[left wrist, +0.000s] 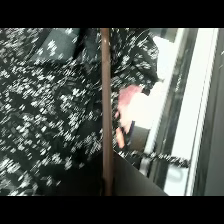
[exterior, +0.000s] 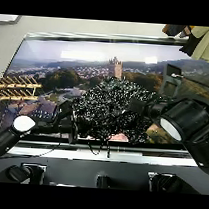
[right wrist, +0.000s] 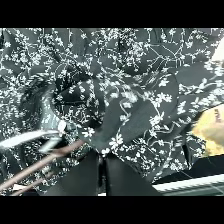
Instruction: Fold the clothes and pants, and hang the long-sleeved shirts on hangers.
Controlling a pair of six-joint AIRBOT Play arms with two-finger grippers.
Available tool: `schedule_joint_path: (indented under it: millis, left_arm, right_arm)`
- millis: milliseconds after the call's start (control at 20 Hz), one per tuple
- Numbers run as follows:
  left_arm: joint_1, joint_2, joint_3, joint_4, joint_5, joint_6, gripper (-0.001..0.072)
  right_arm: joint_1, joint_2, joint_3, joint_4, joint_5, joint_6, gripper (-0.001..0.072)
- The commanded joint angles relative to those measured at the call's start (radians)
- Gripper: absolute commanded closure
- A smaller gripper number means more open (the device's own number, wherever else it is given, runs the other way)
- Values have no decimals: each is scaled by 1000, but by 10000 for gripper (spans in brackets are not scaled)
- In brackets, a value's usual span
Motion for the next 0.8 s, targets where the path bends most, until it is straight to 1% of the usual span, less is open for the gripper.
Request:
schedule_joint_path:
  millis: [0,150,250,400,450,500,600,650,750]
  left_arm:
    - [-49,-39,1,-74,28,41,692]
    - [-82,-52,1,-80,63,41,692]
    - [-88,-55,1,-119,71,63,692]
    - [-88,-54,1,-144,97,63,692]
    - [-88,-54,2,-144,97,63,692]
    - [-88,-54,3,-144,97,63,692]
    - [-88,-54,3,-145,97,63,692]
    - [-88,-54,3,-146,97,63,692]
    - [-88,-54,3,-147,97,63,692]
  right_arm:
    - [1,1,2,3,-2,-2,689]
    - [1,1,2,3,-2,-3,689]
    - [1,1,2,4,-1,-10,688]
    - [1,1,2,20,2,-24,683]
    - [1,1,2,29,2,-34,637]
    - [1,1,2,40,3,-44,568]
    - [1,1,2,59,10,-55,394]
    - [1,1,2,63,25,-55,336]
    - [1,5,2,62,62,-58,297]
